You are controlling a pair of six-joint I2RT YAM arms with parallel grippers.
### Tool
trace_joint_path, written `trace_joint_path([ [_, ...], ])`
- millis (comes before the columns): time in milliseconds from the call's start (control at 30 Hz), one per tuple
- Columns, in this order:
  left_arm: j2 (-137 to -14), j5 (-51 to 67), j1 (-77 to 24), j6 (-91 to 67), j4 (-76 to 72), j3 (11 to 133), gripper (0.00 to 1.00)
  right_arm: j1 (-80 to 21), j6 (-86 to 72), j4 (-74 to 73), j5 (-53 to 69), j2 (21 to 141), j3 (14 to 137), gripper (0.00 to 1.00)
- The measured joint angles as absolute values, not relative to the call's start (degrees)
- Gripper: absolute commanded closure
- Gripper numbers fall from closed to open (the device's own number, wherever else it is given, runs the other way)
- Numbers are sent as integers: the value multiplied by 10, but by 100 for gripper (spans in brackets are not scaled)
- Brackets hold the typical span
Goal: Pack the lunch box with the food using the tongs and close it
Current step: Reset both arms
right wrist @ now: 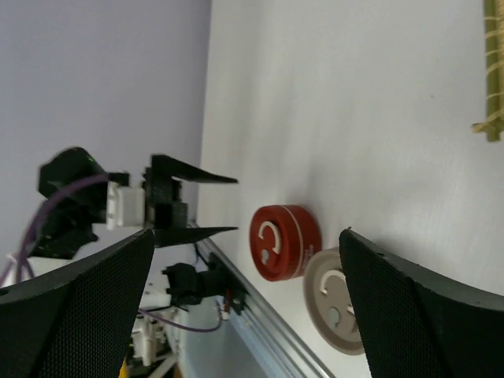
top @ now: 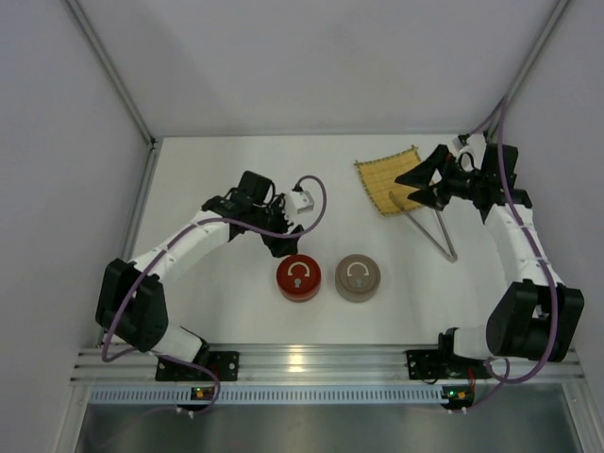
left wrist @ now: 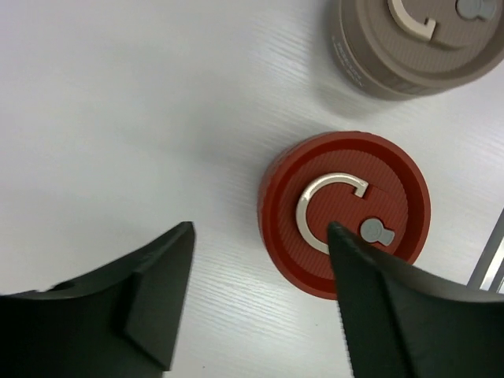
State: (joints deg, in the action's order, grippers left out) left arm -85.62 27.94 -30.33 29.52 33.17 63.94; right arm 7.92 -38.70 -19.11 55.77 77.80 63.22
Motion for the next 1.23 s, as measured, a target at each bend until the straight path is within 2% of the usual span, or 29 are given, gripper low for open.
trace_joint_path([
  [33, -855, 285, -293, 283, 331, 649, 9, 79, -356, -216, 549, 778, 644, 1],
  [67, -852, 291, -283, 270, 331, 657, 2, 79, -331, -232, 542, 778, 652, 1],
  [333, -785, 309, -190, 165, 345, 684, 2, 79, -128, -344, 465, 778, 676, 1],
  [533, -758, 303, -85, 121, 370, 691, 2, 79, 3, -406, 381, 769, 675, 1],
  [800, -783, 276, 38, 99, 397, 670, 2, 79, 97, -412, 265, 665, 596, 1],
  [1233, -728, 206, 58, 89, 353, 535, 2, 79, 120, -394, 185, 629, 515, 1],
])
